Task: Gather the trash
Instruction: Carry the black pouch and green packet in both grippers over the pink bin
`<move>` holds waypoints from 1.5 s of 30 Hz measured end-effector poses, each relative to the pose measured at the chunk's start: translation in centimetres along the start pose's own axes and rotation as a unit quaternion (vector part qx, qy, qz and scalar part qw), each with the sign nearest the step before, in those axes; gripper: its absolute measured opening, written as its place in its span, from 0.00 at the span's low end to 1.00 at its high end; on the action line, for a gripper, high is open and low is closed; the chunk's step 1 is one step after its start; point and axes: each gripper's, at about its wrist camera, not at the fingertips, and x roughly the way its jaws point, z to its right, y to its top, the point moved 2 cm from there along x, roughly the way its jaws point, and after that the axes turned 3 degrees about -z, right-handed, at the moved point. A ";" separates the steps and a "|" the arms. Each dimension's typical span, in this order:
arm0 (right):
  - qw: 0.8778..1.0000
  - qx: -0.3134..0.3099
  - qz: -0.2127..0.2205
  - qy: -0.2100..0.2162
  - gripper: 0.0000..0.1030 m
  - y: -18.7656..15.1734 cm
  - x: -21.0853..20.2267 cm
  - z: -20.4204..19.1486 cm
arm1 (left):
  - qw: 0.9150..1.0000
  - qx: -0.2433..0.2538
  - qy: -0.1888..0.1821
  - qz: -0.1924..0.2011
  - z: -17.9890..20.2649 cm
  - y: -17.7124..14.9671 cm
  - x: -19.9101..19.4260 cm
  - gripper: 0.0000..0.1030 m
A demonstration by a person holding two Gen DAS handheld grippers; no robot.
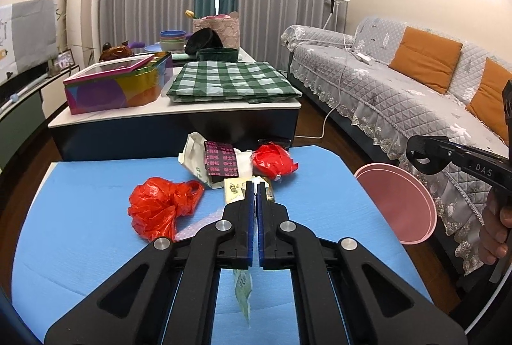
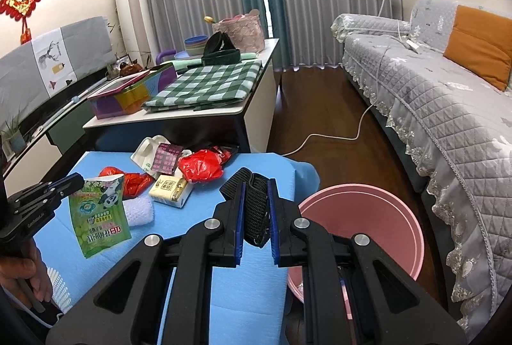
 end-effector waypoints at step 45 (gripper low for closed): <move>0.987 0.079 0.035 -0.138 0.13 2.3 -2.4 13.1 | 0.991 0.034 -0.127 0.006 16.3 6.4 5.9 0.01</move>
